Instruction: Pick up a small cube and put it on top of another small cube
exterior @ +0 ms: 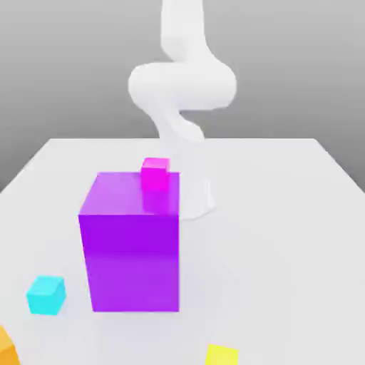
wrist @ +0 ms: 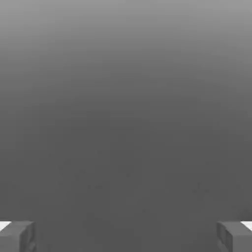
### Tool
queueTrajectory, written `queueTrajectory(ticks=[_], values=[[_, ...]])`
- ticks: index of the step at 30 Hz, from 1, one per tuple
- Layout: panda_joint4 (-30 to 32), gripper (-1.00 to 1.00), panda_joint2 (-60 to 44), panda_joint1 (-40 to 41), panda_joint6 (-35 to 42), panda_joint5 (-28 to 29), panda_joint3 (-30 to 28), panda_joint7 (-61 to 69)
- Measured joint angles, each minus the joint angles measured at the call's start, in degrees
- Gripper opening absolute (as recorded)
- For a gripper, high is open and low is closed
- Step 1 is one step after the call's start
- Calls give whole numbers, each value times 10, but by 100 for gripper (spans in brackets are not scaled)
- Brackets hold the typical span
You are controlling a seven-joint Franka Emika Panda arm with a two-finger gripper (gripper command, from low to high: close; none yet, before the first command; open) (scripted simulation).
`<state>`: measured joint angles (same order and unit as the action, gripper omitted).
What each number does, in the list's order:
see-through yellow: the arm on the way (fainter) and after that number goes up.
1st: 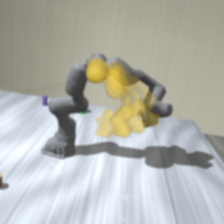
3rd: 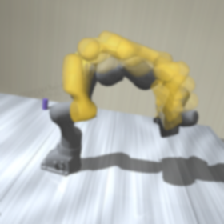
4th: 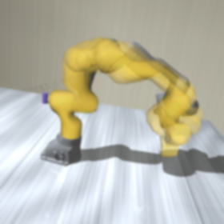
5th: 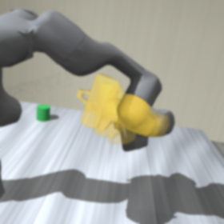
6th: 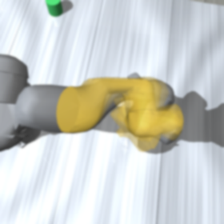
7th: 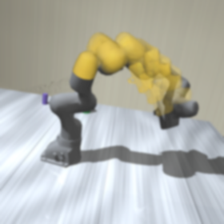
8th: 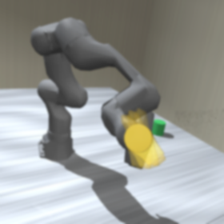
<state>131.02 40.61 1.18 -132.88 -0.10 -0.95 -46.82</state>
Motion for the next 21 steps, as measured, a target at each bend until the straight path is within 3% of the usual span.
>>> queueTrajectory(ticks=[21], values=[[-64, 0, -440, 106, -92, -49, -93, -55]])
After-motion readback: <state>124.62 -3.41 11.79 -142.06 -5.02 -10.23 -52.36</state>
